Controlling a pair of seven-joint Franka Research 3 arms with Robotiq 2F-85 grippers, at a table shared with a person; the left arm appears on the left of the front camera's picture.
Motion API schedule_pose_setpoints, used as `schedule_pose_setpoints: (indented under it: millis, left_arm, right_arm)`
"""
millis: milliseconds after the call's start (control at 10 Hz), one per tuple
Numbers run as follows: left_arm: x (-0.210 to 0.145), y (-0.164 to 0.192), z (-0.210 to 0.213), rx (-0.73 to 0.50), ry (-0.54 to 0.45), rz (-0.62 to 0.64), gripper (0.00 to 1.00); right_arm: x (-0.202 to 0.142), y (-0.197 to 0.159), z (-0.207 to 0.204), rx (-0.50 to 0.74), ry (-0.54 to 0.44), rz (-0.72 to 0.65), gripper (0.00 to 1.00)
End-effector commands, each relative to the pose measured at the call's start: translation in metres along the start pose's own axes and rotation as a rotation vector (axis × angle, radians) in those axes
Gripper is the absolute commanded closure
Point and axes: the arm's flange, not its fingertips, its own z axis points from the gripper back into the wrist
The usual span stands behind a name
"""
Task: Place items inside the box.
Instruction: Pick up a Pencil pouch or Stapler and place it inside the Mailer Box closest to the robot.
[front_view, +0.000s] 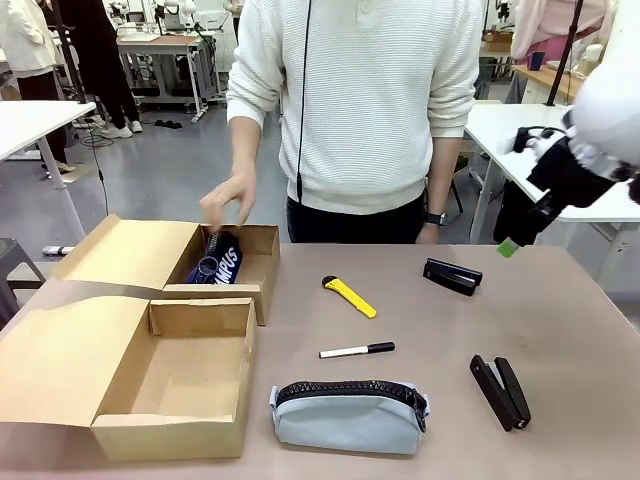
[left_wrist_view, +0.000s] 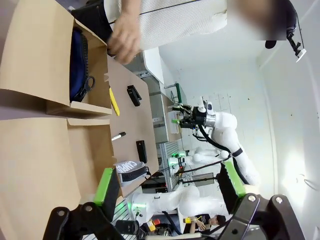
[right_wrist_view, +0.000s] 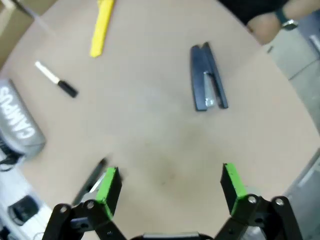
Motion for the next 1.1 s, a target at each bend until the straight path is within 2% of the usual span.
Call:
schedule_pose_setpoints:
  millis: [0,200,500,1000]
  left_arm:
    - [-0.001,-0.001,-0.001,-0.020,-0.008,-0.021,0.00]
    - [-0.001,-0.001,-0.001,-0.020,-0.008,-0.021,0.00]
    - [-0.001,-0.001,-0.001,-0.020,-0.008,-0.021,0.00]
    - [-0.001,-0.001,-0.001,-0.020,-0.008,-0.021,0.00]
  right_arm:
    - [0.041,-0.024,-0.031,-0.090,0.071,0.019,0.00]
    - [0.066,-0.056,-0.072,-0.098,0.091,0.068,0.00]
    - [0.084,-0.080,-0.120,-0.052,0.124,0.088,0.00]
    - [0.075,-0.092,-0.174,0.047,0.246,0.081,0.00]
